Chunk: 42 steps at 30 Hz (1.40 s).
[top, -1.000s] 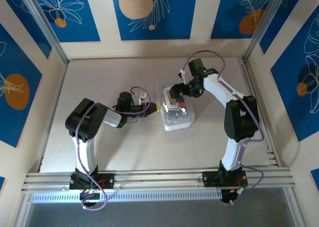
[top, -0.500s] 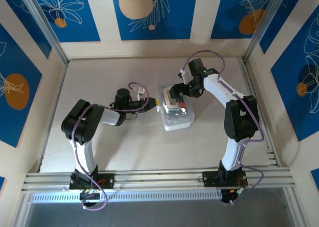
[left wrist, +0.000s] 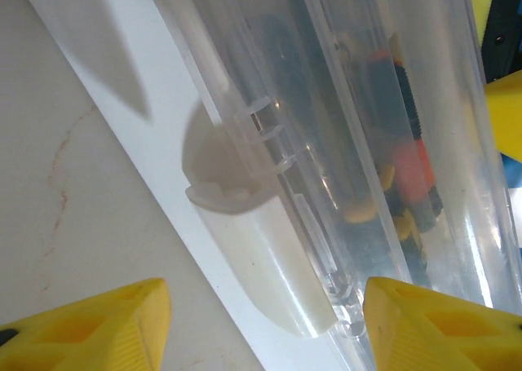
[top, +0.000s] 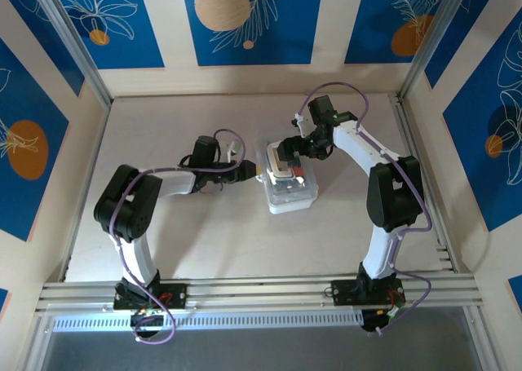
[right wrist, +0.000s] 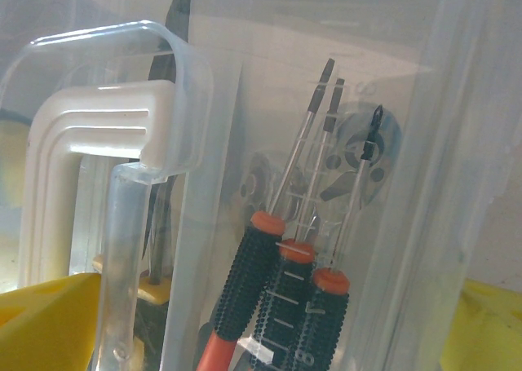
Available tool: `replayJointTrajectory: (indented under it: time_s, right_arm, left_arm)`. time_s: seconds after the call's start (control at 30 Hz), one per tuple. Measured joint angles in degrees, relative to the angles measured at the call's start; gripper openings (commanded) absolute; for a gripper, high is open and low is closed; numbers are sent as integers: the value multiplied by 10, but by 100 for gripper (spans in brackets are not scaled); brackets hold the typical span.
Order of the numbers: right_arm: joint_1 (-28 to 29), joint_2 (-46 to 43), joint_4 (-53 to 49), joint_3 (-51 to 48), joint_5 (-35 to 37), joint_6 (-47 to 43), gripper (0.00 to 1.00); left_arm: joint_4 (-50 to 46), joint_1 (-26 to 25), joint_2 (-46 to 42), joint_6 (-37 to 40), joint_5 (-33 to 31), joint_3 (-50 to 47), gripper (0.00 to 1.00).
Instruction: Pack the tool kit
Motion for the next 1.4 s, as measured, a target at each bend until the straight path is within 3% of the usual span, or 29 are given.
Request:
replayJointTrajectory:
  time_s: [0.47,1.03,1.4]
  right_arm:
    - [0,3,-5,5,0,0,99]
    - [0,7,-8,9,0,0,99]
    - [0,7,-8,9,0,0,99]
  left_arm:
    - [-113,0,0,49,-26,27,50]
    - [-127,0,27,55,-26,82,28]
    - [-136,0,27,55,-26,82,26]
